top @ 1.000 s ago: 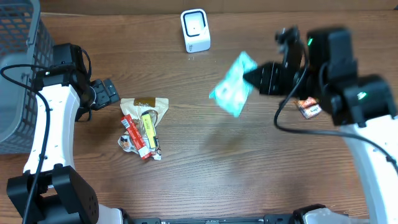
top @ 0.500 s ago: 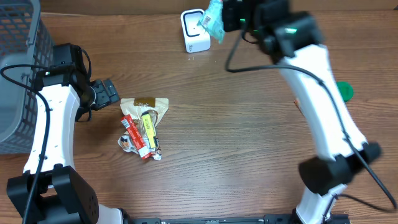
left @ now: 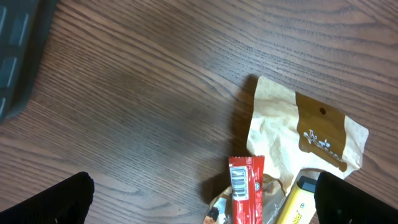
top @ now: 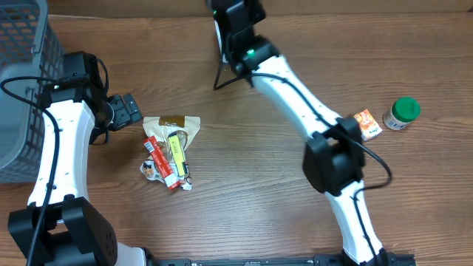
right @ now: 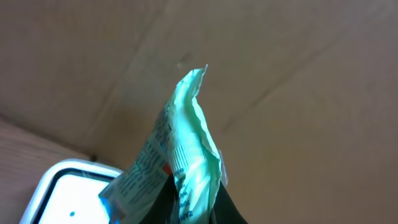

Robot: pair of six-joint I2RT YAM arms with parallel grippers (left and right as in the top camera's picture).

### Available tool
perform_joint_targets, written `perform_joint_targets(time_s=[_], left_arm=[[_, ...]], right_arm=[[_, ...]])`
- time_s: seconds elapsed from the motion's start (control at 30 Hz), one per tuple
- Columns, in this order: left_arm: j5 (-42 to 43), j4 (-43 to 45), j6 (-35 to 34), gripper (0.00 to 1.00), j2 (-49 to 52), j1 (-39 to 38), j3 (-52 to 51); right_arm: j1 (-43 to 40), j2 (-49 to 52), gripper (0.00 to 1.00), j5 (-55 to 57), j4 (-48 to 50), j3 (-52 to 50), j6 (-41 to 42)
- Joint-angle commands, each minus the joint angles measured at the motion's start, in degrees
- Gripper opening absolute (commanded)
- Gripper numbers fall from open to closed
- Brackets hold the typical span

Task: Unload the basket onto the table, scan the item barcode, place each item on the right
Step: 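Carry the mint-green packet to the scanner and hold it there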

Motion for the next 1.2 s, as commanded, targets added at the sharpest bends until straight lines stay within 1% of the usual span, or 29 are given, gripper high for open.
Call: perform_joint_targets(time_s=[0.0,0.07,0.13,0.27,0.47,0.6,0.87,1.0,1.17], left_arm=[[0.2,0.0,1.1,1.0,-0.2,-0.1,1.1],[0.2,0.0,1.1,1.0,-0.2,-0.1,1.1],[0.2,0.0,1.1,1.0,-0.2,-0.1,1.1],[0.2,0.0,1.1,1.0,-0.2,-0.1,1.1],[0.2,0.0,1.1,1.0,-0.2,-0.1,1.1],[0.2,0.0,1.1,1.0,-0.2,-0.1,1.1],[0.2,0.0,1.1,1.0,-0.2,-0.1,1.1],[0.2,0.0,1.1,1.0,-0.2,-0.1,1.1],[0.2,0.0,1.1,1.0,-0.2,-0.1,1.1]], right_arm=[[0.1,3.3,0.04,7.5,9.2,1.2,-11.0],[0.1,6.0,0.04,8.4,16.5,1.2,-14.6],[0.1,7.5,0.04,8.8,20.6,1.2,-15.9],[0.2,9.2,0.04,8.7,22.5,1.2,-15.2],[0.5,10.1,0.04,7.9,22.3,1.2,-13.3],[0.8,10.7,0.04,7.6,19.4,1.2,-10.4],[0.9,11.3,0.04,5.9,16.3,1.2,-7.1],[1.4,11.3,0.04,5.9,15.6,1.2,-7.2],[2.7,11.3,0.04,5.2,12.3,1.2,-7.2]])
